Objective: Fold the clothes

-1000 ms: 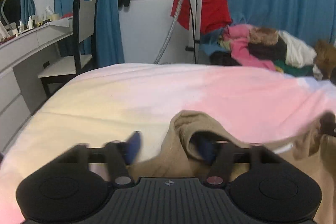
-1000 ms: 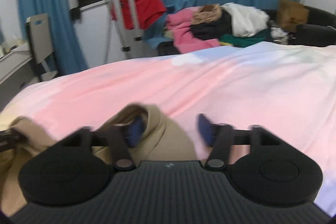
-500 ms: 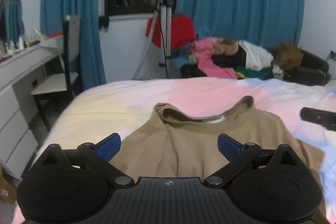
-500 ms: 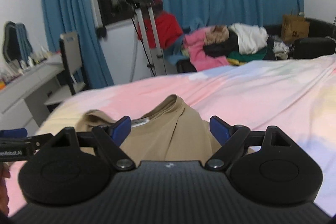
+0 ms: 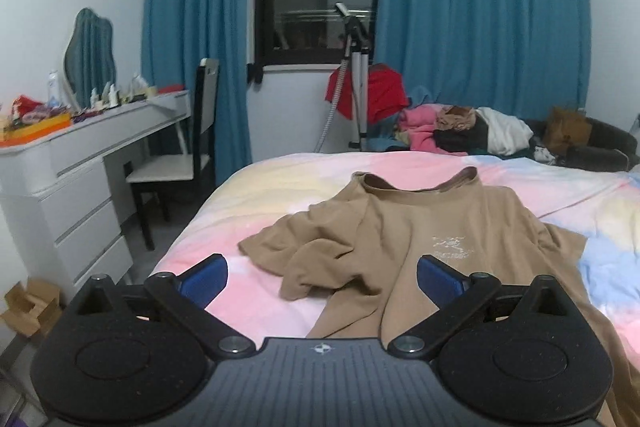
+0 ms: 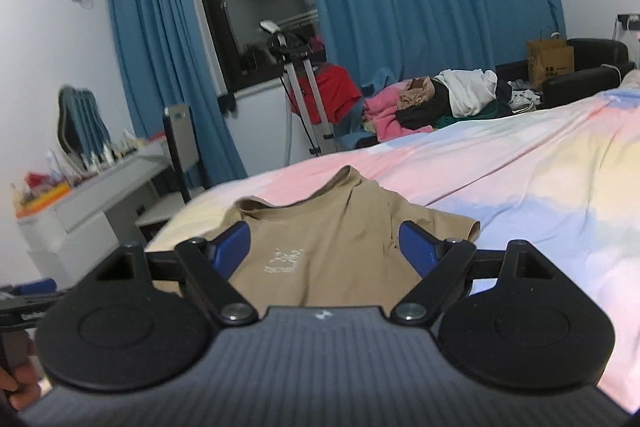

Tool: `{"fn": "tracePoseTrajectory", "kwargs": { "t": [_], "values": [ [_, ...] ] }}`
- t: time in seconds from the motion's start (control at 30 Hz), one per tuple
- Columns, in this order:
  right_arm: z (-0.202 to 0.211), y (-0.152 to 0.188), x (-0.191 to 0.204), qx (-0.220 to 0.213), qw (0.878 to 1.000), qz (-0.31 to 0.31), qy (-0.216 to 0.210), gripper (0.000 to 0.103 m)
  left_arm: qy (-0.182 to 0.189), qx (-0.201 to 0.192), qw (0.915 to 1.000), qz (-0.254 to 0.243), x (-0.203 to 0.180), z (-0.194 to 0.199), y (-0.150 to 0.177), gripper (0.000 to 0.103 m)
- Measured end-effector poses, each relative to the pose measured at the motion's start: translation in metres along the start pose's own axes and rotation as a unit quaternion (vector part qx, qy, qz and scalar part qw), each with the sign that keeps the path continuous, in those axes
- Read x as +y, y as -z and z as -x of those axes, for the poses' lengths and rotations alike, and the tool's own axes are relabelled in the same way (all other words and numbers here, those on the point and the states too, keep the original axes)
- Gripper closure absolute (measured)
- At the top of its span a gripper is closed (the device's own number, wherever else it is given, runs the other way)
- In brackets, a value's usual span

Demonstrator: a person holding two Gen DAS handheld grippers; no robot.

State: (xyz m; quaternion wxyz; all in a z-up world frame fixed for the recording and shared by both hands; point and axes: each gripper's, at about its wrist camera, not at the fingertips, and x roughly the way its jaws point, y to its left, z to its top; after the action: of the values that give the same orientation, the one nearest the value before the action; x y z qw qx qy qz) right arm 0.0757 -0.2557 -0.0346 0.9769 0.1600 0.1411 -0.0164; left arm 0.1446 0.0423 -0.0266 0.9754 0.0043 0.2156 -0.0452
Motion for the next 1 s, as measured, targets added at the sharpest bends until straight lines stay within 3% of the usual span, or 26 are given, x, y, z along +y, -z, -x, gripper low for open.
{"fn": "tracePoseTrajectory", "kwargs": {
  "t": [0.13,0.23,0.37,0.43,0.5,0.6,0.67,0.77,0.9,0.97,1.0],
  "values": [
    [-0.006,0.010,-0.010,0.021,1.000,-0.012,0.011,0.020,0.023,0.048,0.9927,0.109,0.029,-0.023,0.005,0.001],
    [-0.015,0.012,-0.016,0.033,0.999,-0.030,0.012,0.020,0.037,0.075,0.9742,0.210,0.054,-0.051,0.014,0.001],
    [-0.034,0.018,-0.021,0.050,0.997,-0.050,0.013,0.020,0.033,0.098,0.9532,0.284,0.080,-0.100,0.020,0.007],
    [-0.044,0.020,-0.025,0.054,0.997,-0.056,0.013,0.020,0.047,0.105,0.9304,0.348,0.094,-0.123,0.028,0.012],
    [-0.054,0.023,-0.031,0.056,0.996,-0.068,0.009,0.020,0.062,0.110,0.9018,0.413,0.109,-0.146,0.037,0.013],
    [-0.076,0.033,-0.038,0.079,0.993,-0.082,0.030,0.020,0.062,0.106,0.8837,0.452,0.115,-0.164,0.039,0.012],
    [-0.092,0.040,-0.044,0.096,0.990,-0.102,0.033,0.020,0.051,0.113,0.8898,0.439,0.109,-0.175,0.029,0.009],
    [-0.113,0.049,-0.049,0.116,0.986,-0.119,0.036,0.020,0.025,0.118,0.8979,0.423,0.103,-0.192,0.015,0.016],
    [-0.124,0.056,-0.052,0.122,0.984,-0.121,0.044,0.020,-0.017,0.120,0.9011,0.416,0.098,-0.215,0.010,0.055],
    [-0.125,0.057,-0.055,0.124,0.983,-0.123,0.048,0.020,-0.031,0.126,0.9141,0.384,0.095,-0.226,0.004,0.071],
    [-0.125,0.058,-0.056,0.125,0.983,-0.125,0.050,0.020,-0.028,0.125,0.9238,0.361,0.095,-0.229,-0.001,0.096]
  ]
}}
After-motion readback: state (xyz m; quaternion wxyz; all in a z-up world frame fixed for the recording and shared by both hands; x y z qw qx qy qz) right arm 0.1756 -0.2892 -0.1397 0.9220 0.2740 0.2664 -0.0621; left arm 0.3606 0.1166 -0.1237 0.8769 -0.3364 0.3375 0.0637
